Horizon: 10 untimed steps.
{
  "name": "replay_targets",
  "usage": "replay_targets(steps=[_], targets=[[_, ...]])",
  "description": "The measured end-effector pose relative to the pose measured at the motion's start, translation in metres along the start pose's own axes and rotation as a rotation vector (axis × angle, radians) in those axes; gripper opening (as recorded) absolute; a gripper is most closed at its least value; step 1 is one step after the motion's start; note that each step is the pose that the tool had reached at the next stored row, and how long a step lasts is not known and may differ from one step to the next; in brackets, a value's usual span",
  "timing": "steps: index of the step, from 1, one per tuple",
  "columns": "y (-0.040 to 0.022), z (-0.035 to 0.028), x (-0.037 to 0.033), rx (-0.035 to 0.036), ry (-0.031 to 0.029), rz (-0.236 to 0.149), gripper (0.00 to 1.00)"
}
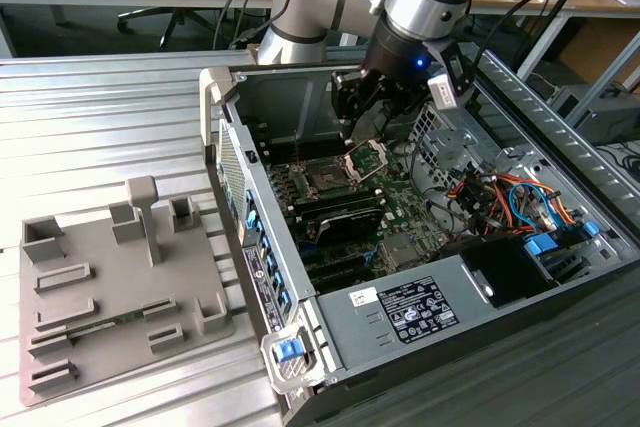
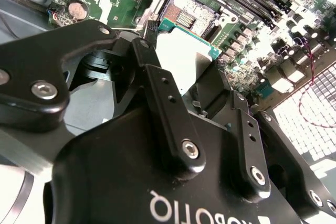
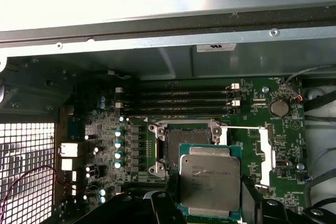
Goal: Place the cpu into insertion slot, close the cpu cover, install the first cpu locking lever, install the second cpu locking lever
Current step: 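Place the cpu into insertion slot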
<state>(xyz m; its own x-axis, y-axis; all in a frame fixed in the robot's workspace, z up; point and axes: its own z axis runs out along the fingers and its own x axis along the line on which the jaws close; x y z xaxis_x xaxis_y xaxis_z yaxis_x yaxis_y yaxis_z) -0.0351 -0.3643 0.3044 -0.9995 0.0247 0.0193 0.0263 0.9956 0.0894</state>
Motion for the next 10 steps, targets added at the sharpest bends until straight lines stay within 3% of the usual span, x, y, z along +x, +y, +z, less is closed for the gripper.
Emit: replay_targets(steps=[10], targets=[[-0.0003,0.0028,-0.0001,0.0001,0.0000,0.000,0.55]])
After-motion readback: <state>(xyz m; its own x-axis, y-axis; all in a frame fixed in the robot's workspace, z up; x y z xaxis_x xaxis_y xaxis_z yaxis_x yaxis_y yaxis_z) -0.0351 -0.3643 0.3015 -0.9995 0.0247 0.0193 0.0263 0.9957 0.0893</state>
